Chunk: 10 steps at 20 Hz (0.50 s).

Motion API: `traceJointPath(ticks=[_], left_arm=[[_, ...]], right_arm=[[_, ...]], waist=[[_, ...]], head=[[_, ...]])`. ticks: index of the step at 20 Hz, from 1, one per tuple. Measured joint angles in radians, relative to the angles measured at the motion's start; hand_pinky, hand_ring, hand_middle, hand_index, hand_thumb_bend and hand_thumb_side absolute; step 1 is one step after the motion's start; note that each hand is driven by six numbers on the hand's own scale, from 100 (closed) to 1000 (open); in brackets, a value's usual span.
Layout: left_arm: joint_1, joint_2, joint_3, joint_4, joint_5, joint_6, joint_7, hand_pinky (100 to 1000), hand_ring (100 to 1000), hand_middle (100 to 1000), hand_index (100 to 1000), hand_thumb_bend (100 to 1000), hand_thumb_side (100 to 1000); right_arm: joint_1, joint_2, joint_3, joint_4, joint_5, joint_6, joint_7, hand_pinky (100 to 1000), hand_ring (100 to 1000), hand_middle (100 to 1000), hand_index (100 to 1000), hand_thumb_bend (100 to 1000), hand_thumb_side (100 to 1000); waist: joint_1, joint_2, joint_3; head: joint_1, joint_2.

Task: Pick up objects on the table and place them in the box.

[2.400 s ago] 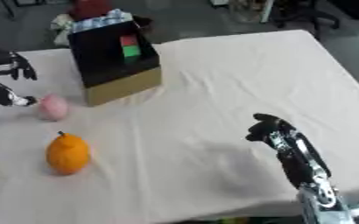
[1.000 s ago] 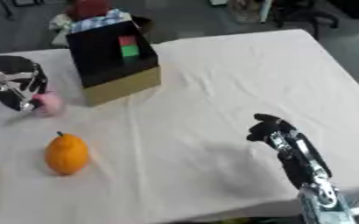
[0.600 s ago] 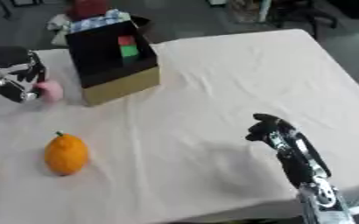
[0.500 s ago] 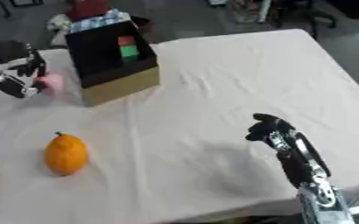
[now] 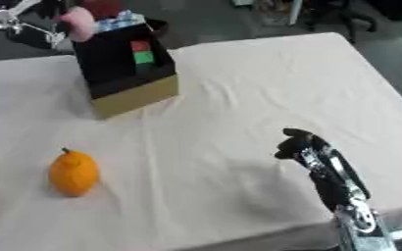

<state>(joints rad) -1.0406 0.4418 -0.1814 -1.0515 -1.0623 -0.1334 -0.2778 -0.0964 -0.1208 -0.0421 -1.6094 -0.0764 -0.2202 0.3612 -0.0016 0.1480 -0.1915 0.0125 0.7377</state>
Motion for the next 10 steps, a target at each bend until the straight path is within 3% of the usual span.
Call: traceJointPath(ticks=[1, 2, 5, 6, 8, 10], left_arm=[[-0.01, -0.024, -0.003, 0.028, -0.018, 0.008, 0.008, 658, 503, 478, 640, 141, 100], [-0.016, -0.046, -0.006, 0.057, -0.037, 0.014, 0.015, 690, 567, 557, 713, 182, 100], [-0.019, -0.099, -0.006, 0.144, -0.091, 0.024, 0.038, 737, 647, 667, 815, 271, 119], [-0.019, -0.11, -0.004, 0.17, -0.109, 0.027, 0.047, 763, 688, 724, 863, 345, 255], [-0.015, -0.119, 0.008, 0.209, -0.145, 0.034, 0.069, 792, 724, 774, 894, 430, 443], [-0.008, -0.118, 0.03, 0.224, -0.17, 0.046, 0.092, 812, 745, 809, 914, 483, 578]], right_arm=[[0.0, 0.001, 0.0, 0.0, 0.0, 0.0, 0.0, 695, 606, 586, 801, 100, 718], [0.0, 0.001, 0.0, 0.0, 0.0, 0.0, 0.001, 695, 605, 586, 801, 100, 718], [0.0, 0.002, 0.0, 0.0, 0.0, -0.001, 0.003, 695, 605, 586, 800, 100, 719], [0.0, 0.002, 0.0, 0.0, 0.0, -0.001, 0.004, 696, 605, 586, 801, 100, 719], [0.0, 0.002, 0.0, 0.0, 0.0, -0.001, 0.004, 696, 605, 586, 801, 100, 720], [0.0, 0.002, 0.0, 0.0, 0.0, -0.001, 0.004, 696, 605, 586, 801, 100, 720]], waist=[[0.0, 0.0, -0.002], [0.0, 0.0, -0.005], [0.0, 0.0, -0.012], [0.0, 0.0, -0.012], [0.0, 0.0, -0.012], [0.0, 0.0, -0.01]], head=[[0.003, 0.0], [0.004, 0.0], [0.007, 0.0], [0.007, 0.0], [0.005, 0.0], [0.003, 0.0]])
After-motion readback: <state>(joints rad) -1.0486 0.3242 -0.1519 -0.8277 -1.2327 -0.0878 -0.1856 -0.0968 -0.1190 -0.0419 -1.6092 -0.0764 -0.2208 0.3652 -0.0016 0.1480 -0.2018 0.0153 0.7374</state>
